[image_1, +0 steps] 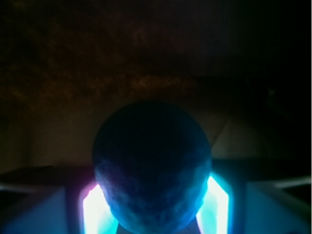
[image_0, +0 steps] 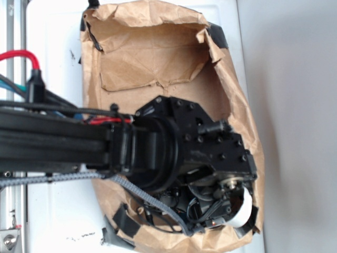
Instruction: Grab the blue ball.
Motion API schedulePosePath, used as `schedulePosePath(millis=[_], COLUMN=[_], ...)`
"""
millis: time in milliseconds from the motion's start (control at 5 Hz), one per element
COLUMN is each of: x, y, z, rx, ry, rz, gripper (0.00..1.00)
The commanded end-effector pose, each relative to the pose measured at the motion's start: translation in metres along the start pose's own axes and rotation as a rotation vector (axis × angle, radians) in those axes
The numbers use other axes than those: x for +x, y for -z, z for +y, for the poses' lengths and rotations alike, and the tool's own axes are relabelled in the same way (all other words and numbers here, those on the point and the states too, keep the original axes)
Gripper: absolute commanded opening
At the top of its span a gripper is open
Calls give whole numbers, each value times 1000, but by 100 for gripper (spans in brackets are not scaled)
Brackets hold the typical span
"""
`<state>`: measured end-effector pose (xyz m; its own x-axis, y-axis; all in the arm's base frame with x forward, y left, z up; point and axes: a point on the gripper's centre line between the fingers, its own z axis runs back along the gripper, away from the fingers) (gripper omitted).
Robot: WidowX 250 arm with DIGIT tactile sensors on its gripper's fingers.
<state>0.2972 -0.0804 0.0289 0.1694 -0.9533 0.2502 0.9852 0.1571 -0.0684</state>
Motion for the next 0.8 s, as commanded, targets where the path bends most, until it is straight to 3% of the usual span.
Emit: schedulePosePath(millis=[0, 200, 400, 600], x=[-19, -42, -50, -61], y=[-76, -115, -135, -157], z=[0, -5, -14, -22], rx=[137, 183, 237, 216], ry=[-140, -242, -430, -685], rz=[-20, 1, 128, 220], gripper=[0, 0, 0, 0])
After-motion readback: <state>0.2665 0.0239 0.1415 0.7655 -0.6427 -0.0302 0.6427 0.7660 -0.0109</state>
